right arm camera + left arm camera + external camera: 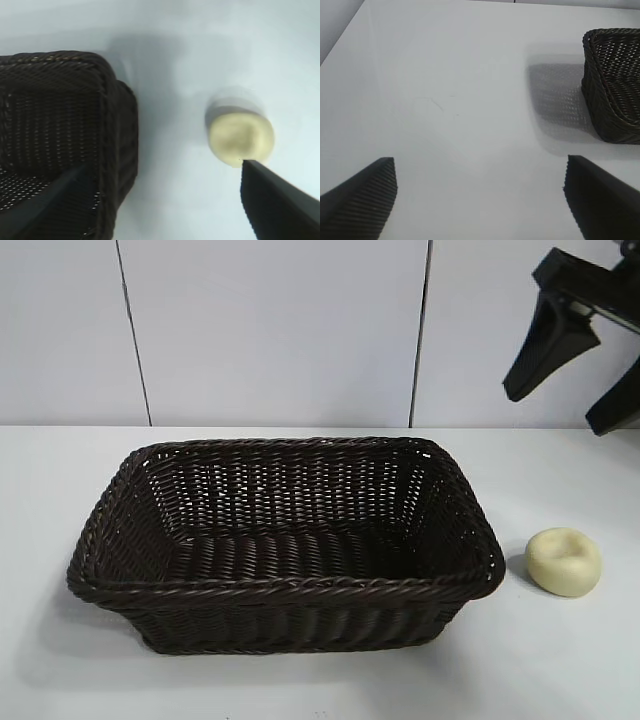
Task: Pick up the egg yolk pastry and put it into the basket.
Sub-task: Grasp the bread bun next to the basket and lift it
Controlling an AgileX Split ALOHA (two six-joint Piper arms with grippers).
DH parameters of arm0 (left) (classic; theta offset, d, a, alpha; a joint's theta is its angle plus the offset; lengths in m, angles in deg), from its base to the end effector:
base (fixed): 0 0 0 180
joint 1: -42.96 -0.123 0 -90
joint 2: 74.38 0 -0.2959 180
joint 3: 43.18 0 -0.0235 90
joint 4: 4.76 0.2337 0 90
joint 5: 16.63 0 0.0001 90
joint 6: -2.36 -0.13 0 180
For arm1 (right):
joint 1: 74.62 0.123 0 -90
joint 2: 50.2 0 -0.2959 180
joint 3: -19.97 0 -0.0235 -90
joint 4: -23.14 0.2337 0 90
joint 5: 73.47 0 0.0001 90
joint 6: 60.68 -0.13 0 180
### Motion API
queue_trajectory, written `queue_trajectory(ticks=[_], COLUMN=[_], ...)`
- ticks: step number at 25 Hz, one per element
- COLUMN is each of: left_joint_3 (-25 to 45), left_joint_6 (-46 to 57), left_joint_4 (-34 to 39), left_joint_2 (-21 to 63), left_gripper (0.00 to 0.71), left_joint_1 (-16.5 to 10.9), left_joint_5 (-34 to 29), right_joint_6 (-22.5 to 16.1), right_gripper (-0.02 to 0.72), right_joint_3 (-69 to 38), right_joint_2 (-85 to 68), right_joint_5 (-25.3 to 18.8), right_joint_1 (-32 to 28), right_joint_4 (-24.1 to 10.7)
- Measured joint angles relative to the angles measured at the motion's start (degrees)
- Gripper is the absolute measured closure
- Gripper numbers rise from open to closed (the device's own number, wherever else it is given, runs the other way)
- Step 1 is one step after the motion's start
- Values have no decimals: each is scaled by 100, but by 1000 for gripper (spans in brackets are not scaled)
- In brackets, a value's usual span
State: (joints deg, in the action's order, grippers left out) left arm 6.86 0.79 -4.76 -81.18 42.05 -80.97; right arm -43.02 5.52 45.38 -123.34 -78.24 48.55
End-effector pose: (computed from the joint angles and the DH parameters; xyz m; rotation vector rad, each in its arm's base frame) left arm 0.0001 0.0000 0.2381 0.0122 2.1151 0.0258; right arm 0.3064 0.0234 0.2465 -0.0223 2.6991 0.4344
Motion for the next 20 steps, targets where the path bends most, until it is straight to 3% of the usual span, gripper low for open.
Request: queue_trajectory(ticks=[20], left_joint_3=[0], left_joint_6=[0], left_joint_4=[0], left_joint_2=[0], left_gripper=[52], left_joint_1=[0], left_joint_5=[0], right_joint_6=[6], right_gripper=[125], right_joint_3=[5], right_joint_2=[1771], right_joint_5=[653], right_joint_1=[-2], right_joint_4=[-194])
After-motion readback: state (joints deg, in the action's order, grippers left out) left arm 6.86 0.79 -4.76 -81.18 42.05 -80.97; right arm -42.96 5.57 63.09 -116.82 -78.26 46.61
